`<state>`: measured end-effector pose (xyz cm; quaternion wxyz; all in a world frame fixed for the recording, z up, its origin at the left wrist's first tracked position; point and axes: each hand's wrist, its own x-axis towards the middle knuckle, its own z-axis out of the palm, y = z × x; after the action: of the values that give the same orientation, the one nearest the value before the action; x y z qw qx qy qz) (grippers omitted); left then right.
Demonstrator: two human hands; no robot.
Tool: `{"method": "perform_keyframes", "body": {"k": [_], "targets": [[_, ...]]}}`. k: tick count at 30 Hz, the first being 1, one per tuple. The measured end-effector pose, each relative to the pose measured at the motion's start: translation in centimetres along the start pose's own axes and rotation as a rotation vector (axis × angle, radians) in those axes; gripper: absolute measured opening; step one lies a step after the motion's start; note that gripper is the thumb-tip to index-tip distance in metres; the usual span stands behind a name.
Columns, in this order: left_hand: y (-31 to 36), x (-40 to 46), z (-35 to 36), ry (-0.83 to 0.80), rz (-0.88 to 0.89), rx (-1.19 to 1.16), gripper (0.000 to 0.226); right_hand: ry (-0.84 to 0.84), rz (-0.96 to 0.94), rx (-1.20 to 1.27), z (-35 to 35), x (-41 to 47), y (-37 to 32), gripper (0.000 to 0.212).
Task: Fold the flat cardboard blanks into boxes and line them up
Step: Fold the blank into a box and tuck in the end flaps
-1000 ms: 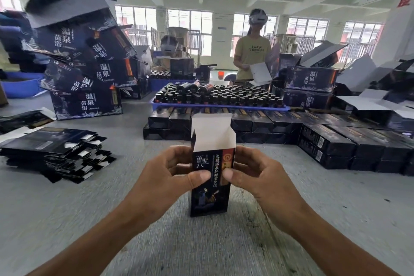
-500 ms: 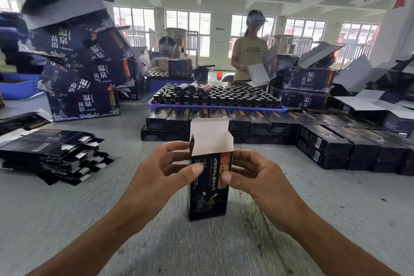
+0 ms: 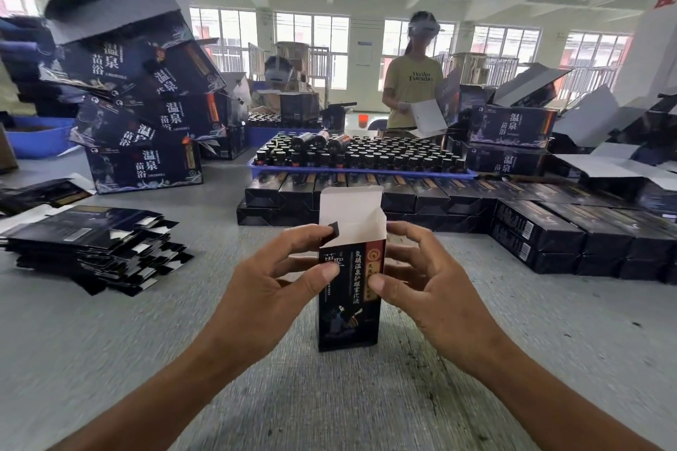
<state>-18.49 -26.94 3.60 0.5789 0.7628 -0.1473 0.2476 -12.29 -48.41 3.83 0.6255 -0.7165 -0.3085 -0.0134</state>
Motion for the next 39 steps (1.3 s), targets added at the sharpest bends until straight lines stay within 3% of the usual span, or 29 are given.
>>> {"method": "perform_keyframes", "body": {"k": [4, 13, 16, 21, 39], "targets": [[0.1, 0.0, 0.0, -0.017, 0.003, 0.021, 0.037, -0.034, -0.081, -0.034, -0.3, -0.1, -0.7, 0.064], [0.3, 0.1, 0.0, -0.036, -0.006, -0.015, 0.03, -0.023, -0.092, -0.146, -0.2, -0.1, -1.3, 0.036], [0.8, 0.2, 0.2, 0.018, 0.045, -0.032, 0.026, 0.013, -0.141, -0.119, -0.1, -0.2, -1.6, 0.037], [0.9, 0.2, 0.2, 0.052, 0.051, -0.018, 0.024, 0.07, -0.189, -0.019, 0.1, -0.4, -1.9, 0.02], [1.3, 0.1, 0.4, 0.077, 0.005, 0.013, 0.031, 0.178, -0.191, 0.066, 0.3, -0.4, -1.7, 0.024]]}}
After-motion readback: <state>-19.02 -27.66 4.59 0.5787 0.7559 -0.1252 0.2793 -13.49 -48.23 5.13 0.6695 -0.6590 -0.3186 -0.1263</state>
